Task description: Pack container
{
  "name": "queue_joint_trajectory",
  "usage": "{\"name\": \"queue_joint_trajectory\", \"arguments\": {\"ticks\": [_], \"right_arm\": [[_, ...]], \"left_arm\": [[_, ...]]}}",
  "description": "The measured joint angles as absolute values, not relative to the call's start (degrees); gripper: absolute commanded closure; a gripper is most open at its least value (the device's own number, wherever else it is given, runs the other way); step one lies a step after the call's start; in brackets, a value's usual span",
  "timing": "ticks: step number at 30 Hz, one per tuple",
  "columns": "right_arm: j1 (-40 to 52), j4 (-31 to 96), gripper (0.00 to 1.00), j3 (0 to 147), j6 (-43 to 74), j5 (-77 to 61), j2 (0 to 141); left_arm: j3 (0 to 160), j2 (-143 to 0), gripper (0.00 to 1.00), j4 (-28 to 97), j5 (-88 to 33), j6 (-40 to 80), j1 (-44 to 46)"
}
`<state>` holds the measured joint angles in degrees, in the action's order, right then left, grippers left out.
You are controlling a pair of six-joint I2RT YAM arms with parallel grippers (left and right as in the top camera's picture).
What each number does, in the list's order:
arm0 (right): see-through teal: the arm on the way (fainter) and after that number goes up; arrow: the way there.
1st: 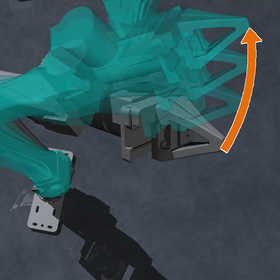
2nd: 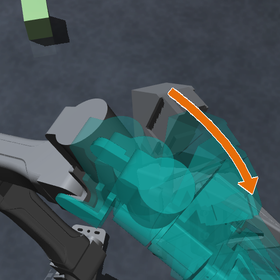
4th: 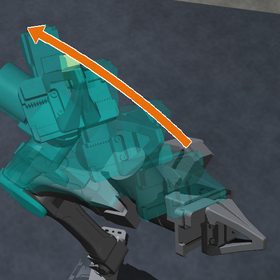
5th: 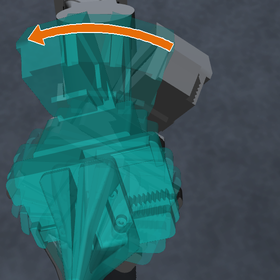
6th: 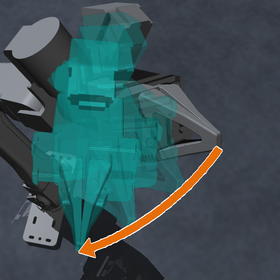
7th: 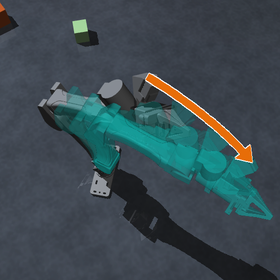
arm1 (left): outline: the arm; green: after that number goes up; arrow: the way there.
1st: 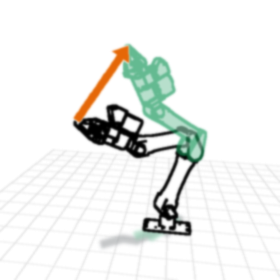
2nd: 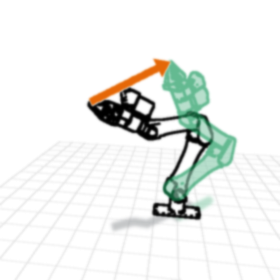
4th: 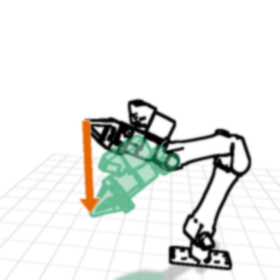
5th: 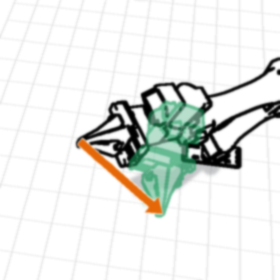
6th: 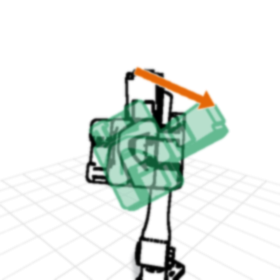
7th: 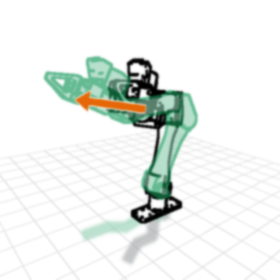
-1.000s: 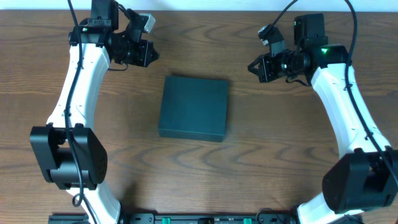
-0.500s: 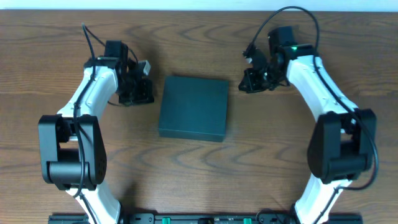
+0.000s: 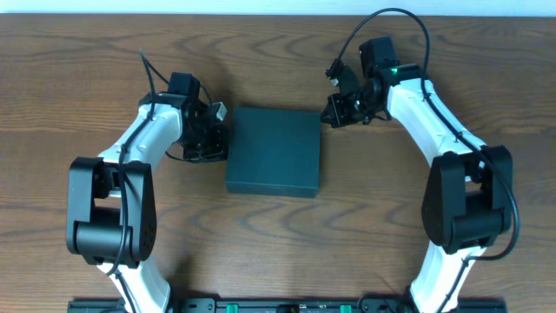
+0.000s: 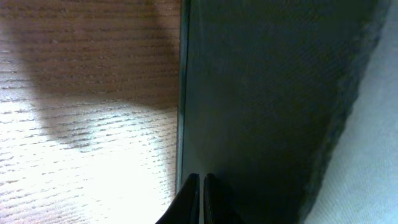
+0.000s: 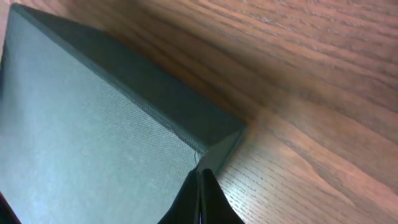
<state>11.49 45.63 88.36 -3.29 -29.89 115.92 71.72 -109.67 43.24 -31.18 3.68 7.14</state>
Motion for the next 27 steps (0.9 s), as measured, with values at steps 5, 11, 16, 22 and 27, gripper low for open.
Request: {"name": "queue_joint_trajectory", "arguments": {"ticks": [5, 11, 16, 22, 27], "right_arm": [[11.31, 45.32, 0.99, 88.36, -3.29, -29.71, 115.96], [9.52, 44.93, 0.99, 88.49, -3.29, -29.52, 116.22], [6.37, 45.08, 0.99, 93.43, -3.29, -29.43, 116.2], [1.98, 53.45, 0.99, 98.54, -3.44, -30.24, 112.75], [1.85, 64.75, 0.98, 98.59, -6.02, -30.55, 103.55]], "left_arm": [[71.72, -109.67, 0.94, 43.24, -31.05, 4.54, 7.18], [71.75, -109.67, 0.94, 44.27, -30.06, 5.61, 7.18], [71.75, -107.04, 0.94, 48.8, -26.48, 6.76, 6.37], [71.83, -88.03, 0.94, 55.16, -20.53, 7.09, 5.21], [72.05, -73.08, 0.94, 58.81, -18.85, 6.0, 5.3]]}}
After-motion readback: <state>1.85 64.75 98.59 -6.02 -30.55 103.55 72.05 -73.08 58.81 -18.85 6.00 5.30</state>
